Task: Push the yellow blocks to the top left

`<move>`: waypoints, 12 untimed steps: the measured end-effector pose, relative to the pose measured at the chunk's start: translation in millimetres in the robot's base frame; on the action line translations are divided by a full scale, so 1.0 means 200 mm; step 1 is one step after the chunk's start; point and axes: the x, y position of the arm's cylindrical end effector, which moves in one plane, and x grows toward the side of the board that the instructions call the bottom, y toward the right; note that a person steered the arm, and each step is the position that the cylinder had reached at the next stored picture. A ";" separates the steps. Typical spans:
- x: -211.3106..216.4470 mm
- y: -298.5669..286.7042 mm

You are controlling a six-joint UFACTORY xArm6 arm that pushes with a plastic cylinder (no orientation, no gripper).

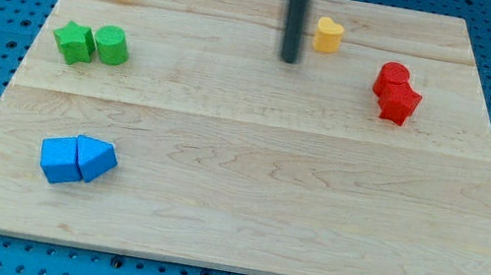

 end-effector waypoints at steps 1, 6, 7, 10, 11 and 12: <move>-0.19 0.26; -0.22 -0.63; -0.26 -0.71; -0.36 -0.71; -0.36 -1.11; -0.32 -1.13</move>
